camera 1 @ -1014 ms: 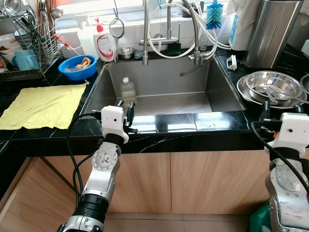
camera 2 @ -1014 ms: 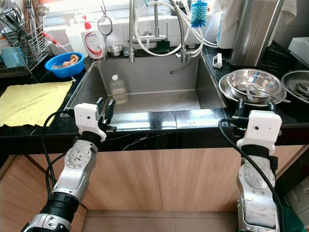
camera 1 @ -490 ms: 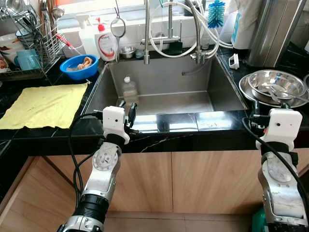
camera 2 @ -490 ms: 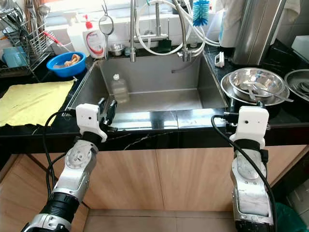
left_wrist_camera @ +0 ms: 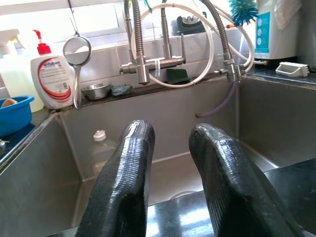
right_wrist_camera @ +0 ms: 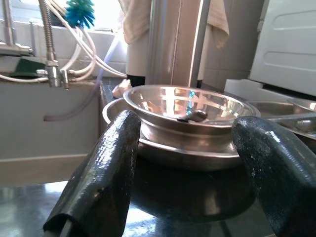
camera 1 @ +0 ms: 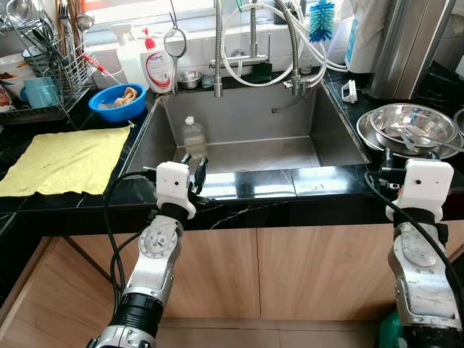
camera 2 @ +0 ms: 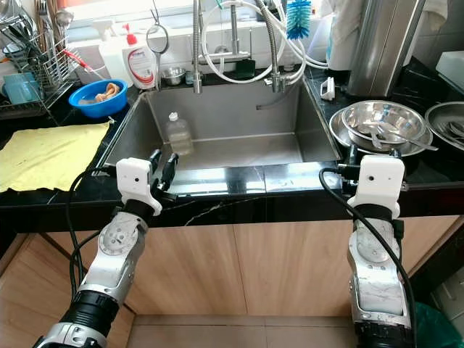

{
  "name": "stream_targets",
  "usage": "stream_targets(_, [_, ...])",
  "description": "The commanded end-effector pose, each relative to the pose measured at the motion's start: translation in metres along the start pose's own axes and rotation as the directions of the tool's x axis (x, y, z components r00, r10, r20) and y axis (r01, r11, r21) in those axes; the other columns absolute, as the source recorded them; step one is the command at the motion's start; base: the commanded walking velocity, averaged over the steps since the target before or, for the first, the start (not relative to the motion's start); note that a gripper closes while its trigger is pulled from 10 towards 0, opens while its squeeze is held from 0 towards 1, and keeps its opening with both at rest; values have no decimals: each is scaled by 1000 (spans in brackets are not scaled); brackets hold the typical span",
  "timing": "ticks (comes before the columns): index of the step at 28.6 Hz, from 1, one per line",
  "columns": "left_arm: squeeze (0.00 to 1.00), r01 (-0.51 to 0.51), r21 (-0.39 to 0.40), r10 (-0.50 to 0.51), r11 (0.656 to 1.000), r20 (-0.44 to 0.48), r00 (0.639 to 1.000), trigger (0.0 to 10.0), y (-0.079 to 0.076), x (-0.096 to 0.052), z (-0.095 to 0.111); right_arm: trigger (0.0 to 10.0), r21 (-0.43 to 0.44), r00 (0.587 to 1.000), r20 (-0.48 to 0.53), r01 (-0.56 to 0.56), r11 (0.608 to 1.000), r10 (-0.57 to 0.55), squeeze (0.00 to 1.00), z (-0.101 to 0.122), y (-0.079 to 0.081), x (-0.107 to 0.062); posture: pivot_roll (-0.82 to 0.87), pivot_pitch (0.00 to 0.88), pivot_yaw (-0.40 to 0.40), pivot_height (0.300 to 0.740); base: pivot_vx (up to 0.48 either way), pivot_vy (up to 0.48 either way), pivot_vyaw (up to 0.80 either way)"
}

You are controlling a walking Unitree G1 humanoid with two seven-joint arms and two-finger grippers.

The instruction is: Kitchen organization

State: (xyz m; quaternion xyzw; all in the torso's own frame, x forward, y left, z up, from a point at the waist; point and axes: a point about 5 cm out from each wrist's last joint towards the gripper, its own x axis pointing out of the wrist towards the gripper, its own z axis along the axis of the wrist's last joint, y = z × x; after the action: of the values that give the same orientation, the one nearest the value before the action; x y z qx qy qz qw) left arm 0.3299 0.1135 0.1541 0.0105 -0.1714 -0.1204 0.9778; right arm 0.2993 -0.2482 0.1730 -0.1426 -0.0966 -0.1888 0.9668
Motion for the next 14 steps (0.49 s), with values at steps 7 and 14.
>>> stream_targets(7, [0, -3, 4, 3, 1000, -27, 1000, 10000, 3, -1, -3, 10000, -11, 999, 2, 52, 999, -52, 0, 1, -6, 10, -248, 0, 153, 740, 0, 0, 0])
stream_targets(14, [0, -4, 8, 4, 1000, -25, 1000, 10000, 3, 0, -3, 3804, 0, 999, 9, 50, 999, -50, 0, 1, -3, 15, -251, 0, 161, 740, 0, 0, 0])
